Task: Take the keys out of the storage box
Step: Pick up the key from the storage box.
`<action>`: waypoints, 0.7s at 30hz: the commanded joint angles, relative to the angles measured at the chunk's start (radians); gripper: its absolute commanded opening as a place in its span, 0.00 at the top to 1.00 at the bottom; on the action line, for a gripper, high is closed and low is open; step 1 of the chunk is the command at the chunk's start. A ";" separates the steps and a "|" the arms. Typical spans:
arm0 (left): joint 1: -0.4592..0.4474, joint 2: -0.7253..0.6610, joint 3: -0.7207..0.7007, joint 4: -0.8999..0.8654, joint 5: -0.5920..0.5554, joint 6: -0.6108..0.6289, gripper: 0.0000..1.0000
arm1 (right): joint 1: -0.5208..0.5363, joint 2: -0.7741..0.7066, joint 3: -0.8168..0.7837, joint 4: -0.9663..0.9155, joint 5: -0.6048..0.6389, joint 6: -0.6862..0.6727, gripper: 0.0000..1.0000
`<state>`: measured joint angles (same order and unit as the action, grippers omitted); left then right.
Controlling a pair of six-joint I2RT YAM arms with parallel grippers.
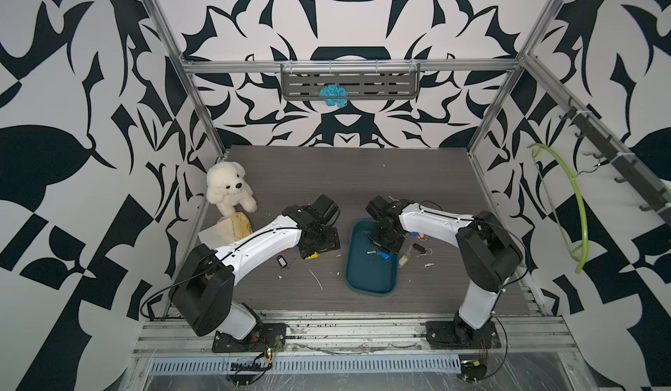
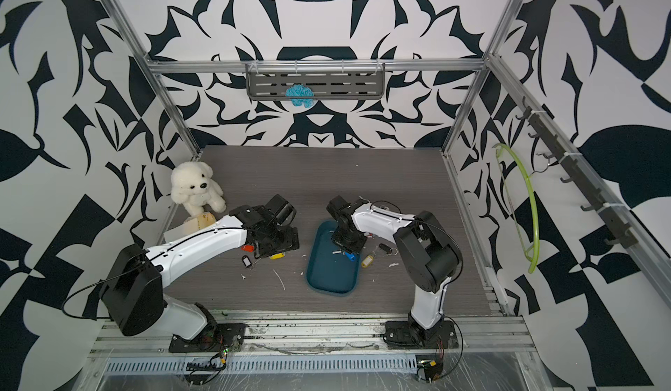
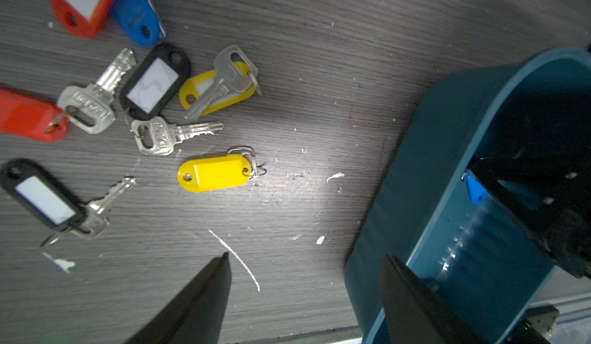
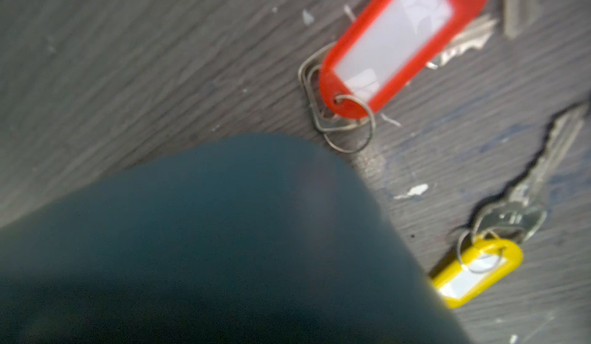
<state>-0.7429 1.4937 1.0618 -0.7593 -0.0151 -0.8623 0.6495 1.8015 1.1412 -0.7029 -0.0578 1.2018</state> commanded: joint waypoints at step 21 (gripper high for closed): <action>-0.004 -0.024 0.031 -0.028 -0.052 0.000 0.20 | -0.082 -0.347 0.193 -0.291 0.130 -0.148 1.00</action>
<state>-0.7429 1.4933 1.0660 -0.7666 -0.0467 -0.8581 0.6186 1.5074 1.3064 -0.8997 0.0303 1.1030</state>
